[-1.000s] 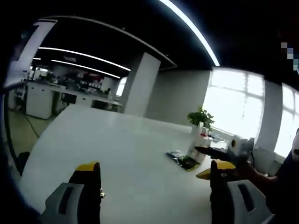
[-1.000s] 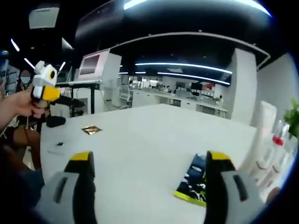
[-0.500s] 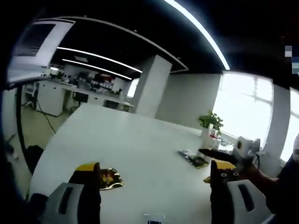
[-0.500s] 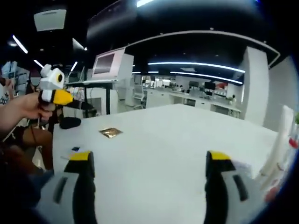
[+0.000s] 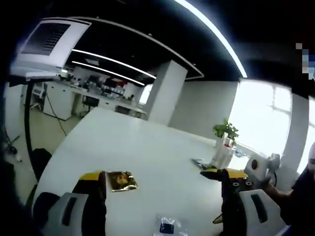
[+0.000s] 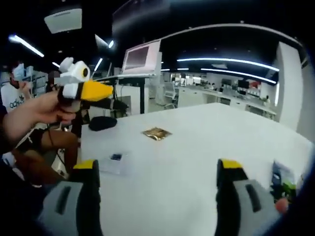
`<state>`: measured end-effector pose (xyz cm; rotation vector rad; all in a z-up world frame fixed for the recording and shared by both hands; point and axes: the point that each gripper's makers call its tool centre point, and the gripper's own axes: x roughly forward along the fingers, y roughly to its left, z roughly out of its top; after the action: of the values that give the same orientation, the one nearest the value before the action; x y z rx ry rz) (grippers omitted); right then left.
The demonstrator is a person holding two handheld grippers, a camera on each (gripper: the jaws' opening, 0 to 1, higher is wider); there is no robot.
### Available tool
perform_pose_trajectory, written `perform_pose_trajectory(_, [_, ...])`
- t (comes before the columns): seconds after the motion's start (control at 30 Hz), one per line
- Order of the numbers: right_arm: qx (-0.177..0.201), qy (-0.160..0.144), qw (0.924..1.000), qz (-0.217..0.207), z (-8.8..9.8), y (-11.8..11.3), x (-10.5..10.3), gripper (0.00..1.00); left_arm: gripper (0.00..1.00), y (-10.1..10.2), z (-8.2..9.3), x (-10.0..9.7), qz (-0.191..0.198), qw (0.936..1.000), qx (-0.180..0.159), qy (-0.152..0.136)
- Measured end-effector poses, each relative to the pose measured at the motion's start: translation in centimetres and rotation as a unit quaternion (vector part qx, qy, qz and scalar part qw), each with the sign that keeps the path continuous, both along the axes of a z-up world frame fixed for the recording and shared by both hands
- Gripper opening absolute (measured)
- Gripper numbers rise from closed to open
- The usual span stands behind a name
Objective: Arrange the skincare products in the storage area until every visible bottle or jar stands upright without overlapping.
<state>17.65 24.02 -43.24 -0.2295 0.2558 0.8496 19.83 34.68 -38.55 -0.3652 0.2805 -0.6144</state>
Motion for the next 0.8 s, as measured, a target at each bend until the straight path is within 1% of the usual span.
perform_pose_trajectory(0.33, [-0.012, 0.013, 0.9995, 0.028, -1.1, 2.6, -1.1, 1.00, 1.00, 1.1, 0.0, -0.2, 0.010, 0.9999, -0.006, -0.003])
perform_pose_trajectory(0.4, [-0.013, 0.018, 0.9993, 0.031, -1.4, 3.0, -1.3, 1.00, 1.00, 1.2, 0.0, -0.3, 0.010, 0.9999, -0.007, -0.002])
perform_pose_trajectory(0.43, [-0.014, 0.026, 0.9989, 0.036, -1.8, 3.5, -1.5, 1.00, 1.00, 1.2, -0.1, -0.3, 0.010, 0.9999, -0.006, -0.001])
perform_pose_trajectory(0.53, [-0.017, 0.032, 0.9985, 0.040, -2.3, 4.1, -1.7, 1.00, 1.00, 1.0, -0.2, -0.4, 0.006, 0.9999, -0.009, 0.002])
perform_pose_trajectory(0.8, [-0.018, 0.037, 0.9984, 0.038, -2.7, 4.6, -1.5, 0.97, 1.00, 1.4, 0.0, -0.5, 0.007, 0.9999, -0.015, -0.002])
